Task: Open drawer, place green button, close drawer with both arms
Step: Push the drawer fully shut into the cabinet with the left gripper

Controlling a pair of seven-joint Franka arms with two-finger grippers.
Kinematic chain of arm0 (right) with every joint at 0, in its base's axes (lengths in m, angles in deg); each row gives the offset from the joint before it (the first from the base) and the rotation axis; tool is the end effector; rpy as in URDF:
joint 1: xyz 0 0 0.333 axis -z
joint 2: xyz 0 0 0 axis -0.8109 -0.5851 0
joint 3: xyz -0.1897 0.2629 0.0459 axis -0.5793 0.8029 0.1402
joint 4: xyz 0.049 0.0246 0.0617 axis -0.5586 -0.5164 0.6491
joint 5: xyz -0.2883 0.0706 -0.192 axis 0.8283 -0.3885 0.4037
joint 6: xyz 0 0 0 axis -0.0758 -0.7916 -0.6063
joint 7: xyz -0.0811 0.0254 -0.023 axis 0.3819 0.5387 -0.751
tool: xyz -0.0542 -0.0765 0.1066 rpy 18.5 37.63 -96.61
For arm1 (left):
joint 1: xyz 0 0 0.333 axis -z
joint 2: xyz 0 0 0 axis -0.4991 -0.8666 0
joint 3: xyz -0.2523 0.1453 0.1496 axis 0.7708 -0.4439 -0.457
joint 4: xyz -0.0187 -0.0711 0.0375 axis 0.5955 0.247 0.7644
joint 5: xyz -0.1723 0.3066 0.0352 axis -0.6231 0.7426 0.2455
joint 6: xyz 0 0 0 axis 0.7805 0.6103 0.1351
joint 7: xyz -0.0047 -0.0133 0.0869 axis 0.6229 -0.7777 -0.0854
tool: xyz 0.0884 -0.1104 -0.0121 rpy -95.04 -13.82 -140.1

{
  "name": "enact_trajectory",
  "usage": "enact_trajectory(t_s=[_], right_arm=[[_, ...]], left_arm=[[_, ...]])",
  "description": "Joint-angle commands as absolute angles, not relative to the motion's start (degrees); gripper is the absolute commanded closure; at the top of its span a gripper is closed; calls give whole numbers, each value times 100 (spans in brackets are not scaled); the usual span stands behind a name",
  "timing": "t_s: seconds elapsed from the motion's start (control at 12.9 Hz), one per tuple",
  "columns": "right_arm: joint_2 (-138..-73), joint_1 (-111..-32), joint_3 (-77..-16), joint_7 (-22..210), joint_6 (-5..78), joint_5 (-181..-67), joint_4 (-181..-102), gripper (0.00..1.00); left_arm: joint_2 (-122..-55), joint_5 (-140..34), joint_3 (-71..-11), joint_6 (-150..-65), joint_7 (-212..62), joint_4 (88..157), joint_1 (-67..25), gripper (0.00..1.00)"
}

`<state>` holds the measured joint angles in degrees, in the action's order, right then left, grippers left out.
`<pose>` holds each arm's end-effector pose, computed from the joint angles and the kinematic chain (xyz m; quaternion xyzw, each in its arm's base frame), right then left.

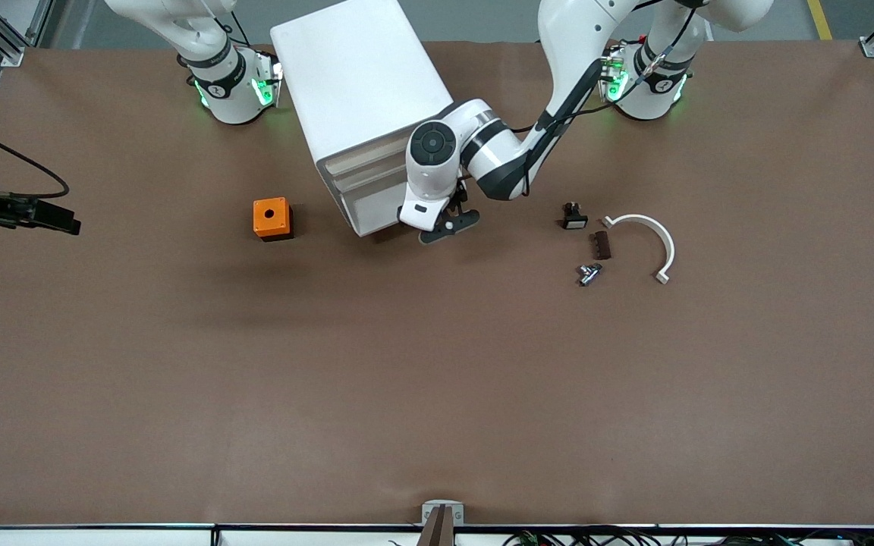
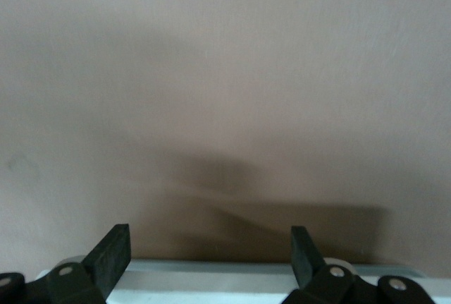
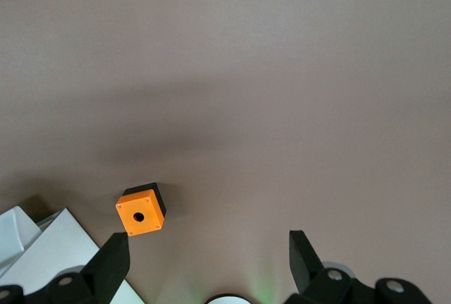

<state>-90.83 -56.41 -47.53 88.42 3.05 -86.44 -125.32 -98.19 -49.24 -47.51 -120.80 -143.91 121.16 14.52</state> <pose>0.5391 -0.0368 0.5627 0.9954 -0.0434 -0.0852 0.0084 0.3635 -0.5297 0.2345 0.9721 0.2136 -0.0959 0.0141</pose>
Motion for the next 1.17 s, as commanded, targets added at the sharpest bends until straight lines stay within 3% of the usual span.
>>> enact_trajectory(t_s=[0.0, 0.85, 1.09], right_arm=[[-9143, -5463, -4615, 9124, 226, -8555, -12293, 0], [-9117, -5621, -4579, 9062, 16, -8547, -12090, 0], [-8495, -5595, -4597, 9054, -99, -8600, -12659, 0]], left_arm=[[-9814, -5421, -4616, -12120, -14471, 12173, 1471, 0], [-9875, -6601, -4396, -12120, -14357, 12146, 1462, 0], [-9683, -6566, -4483, -12120, -14427, 12120, 1313, 0]])
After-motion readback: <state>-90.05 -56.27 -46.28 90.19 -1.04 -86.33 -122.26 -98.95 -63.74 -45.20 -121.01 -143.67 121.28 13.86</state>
